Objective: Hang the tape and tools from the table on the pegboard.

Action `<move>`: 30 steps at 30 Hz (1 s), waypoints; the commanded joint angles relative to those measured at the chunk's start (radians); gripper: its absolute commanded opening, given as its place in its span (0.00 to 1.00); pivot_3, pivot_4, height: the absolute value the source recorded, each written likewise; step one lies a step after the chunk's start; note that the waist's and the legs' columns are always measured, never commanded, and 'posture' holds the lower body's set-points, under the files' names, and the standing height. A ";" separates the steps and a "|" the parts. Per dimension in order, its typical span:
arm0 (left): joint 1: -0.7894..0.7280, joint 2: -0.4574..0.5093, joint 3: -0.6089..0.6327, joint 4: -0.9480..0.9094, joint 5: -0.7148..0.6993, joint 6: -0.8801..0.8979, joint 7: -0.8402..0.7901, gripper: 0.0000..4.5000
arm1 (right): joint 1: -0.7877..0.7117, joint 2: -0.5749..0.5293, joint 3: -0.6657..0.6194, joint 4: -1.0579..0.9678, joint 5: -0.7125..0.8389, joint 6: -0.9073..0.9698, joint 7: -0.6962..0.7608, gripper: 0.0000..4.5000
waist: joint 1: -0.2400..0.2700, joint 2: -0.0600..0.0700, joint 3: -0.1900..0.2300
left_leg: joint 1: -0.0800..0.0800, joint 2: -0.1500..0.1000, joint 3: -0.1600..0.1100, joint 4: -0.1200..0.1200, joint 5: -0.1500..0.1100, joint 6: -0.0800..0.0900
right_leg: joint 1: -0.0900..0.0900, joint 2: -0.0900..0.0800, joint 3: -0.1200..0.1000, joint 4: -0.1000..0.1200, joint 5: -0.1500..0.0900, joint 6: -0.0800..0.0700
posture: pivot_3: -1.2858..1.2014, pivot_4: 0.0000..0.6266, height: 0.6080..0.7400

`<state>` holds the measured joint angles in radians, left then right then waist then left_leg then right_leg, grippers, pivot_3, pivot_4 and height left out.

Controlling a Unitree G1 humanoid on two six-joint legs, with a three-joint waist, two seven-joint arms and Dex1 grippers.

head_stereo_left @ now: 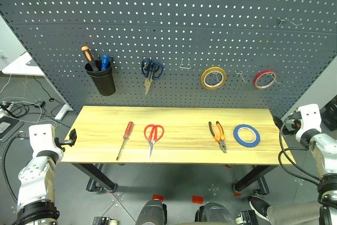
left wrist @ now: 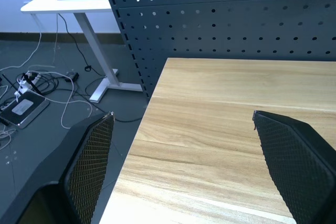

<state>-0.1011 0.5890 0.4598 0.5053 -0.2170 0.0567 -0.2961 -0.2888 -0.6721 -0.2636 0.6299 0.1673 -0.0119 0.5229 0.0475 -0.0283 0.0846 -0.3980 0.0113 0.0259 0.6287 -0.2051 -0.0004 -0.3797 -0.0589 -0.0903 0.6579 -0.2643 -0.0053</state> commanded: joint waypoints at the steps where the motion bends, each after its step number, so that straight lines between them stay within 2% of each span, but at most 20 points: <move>1: -0.014 0.028 -0.009 -0.023 0.020 -0.031 -0.003 0.99 | -0.013 -0.015 -0.020 -0.013 0.003 -0.022 -0.002 1.00 | 0.000 0.000 0.000 | 0.000 0.000 0.000 0.000 0.000 0.000 | 0.000 0.000 0.000 0.000 0.000 0.000 | 0.55 0.06 1.00; 10: 0.000 0.035 -0.028 -0.062 0.046 0.005 0.004 0.99 | 0.017 -0.007 -0.007 -0.047 0.006 -0.012 0.021 1.00 | 0.001 0.000 0.000 | 0.000 0.000 0.001 -0.001 0.000 0.000 | -0.001 0.000 0.001 0.000 0.000 0.000 | 0.55 0.08 1.00; 15: 0.051 0.027 -0.124 -0.187 0.102 0.019 -0.049 0.99 | 0.127 0.008 0.051 -0.233 0.015 0.044 0.103 1.00 | 0.001 0.003 0.005 | 0.000 0.001 0.002 -0.001 -0.001 0.000 | -0.001 0.000 0.002 0.000 -0.001 -0.001 | 0.54 0.14 1.00; 18: 0.071 0.011 -0.198 -0.295 0.096 0.066 -0.112 0.99 | 0.222 0.009 0.125 -0.420 0.000 0.113 0.148 1.00 | 0.000 0.007 0.021 | 0.000 0.002 0.003 -0.001 -0.002 0.000 | -0.002 0.000 0.003 0.000 -0.001 -0.002 | 0.53 0.20 1.00; 23: 0.064 0.018 -0.319 -0.440 0.101 0.126 -0.224 0.99 | 0.284 0.022 0.209 -0.648 -0.018 0.285 0.128 1.00 | -0.006 0.010 0.063 | -0.002 0.004 0.007 0.000 -0.002 0.000 | -0.006 0.000 0.004 0.001 -0.004 -0.006 | 0.51 0.31 1.00; 25: 0.052 0.025 -0.351 -0.479 0.097 0.145 -0.267 0.99 | 0.280 0.023 0.234 -0.695 -0.036 0.357 0.109 1.00 | -0.014 0.008 0.084 | -0.002 0.004 0.009 0.000 -0.002 0.000 | -0.007 0.000 0.005 0.002 -0.003 -0.006 | 0.50 0.35 1.00; 30: -0.057 0.019 -0.490 -0.544 0.100 0.181 -0.402 0.99 | 0.166 0.027 0.280 -0.626 -0.084 0.490 0.080 1.00 | -0.024 0.005 0.133 | -0.005 0.005 0.009 0.000 -0.002 0.000 | -0.010 0.000 0.005 0.002 0.000 -0.001 | 0.50 0.43 1.00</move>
<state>-0.1334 0.5989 0.0043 0.0132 -0.1160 0.2421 -0.6552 -0.0932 -0.6389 0.0201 -0.0039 0.0961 0.4490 0.6080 0.0233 -0.0230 0.2177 -0.4034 0.0159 0.0350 0.6284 -0.2068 -0.0006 -0.3896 -0.0587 -0.0853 0.6593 -0.2646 -0.0061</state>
